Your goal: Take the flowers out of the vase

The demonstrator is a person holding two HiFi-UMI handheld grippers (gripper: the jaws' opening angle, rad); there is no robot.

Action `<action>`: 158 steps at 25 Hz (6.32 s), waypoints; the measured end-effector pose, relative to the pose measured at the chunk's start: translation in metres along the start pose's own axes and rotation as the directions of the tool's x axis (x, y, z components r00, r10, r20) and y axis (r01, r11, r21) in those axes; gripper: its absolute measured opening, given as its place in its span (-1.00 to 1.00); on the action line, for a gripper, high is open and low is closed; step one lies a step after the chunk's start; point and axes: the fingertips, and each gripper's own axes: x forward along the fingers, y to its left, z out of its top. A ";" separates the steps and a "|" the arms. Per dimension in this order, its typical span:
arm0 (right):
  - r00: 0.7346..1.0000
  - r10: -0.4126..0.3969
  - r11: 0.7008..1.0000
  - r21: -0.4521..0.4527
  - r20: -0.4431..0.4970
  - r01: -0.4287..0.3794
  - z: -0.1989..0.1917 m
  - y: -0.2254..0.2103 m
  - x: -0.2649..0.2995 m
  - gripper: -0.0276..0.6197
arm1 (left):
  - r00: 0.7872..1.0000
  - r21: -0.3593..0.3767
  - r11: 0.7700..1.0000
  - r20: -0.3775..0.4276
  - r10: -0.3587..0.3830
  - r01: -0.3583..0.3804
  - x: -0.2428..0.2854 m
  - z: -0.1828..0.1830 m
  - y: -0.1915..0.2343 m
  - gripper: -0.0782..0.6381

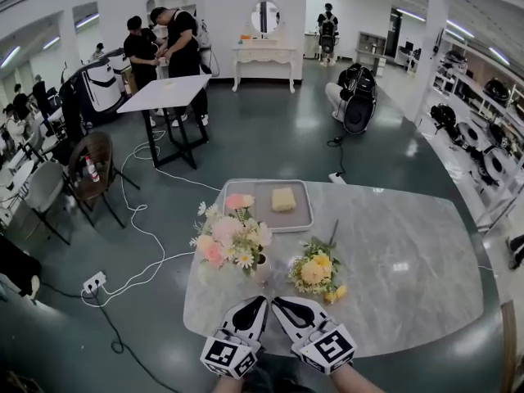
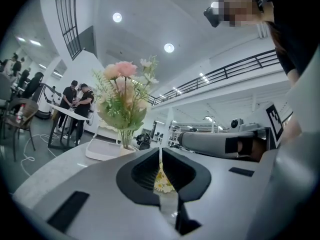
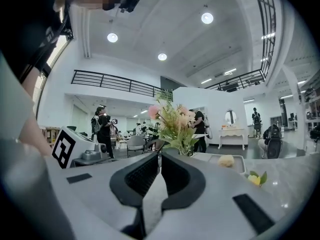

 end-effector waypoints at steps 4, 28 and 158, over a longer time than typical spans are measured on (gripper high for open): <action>1.000 0.002 1.000 -0.004 0.001 -0.002 -0.007 -0.011 0.006 -0.85 | 1.000 0.020 1.000 -0.003 0.018 -0.018 0.006 -0.011 0.009 -0.73; 0.999 -0.028 1.000 -0.012 0.027 0.028 -0.030 -0.046 0.051 -0.84 | 0.993 0.112 0.987 -0.014 0.118 -0.116 0.063 -0.037 0.071 0.08; 0.987 -0.046 0.998 -0.046 0.155 0.053 0.108 -0.066 0.079 -0.74 | 0.992 0.123 0.988 -0.079 0.101 -0.090 0.034 0.027 0.038 -0.74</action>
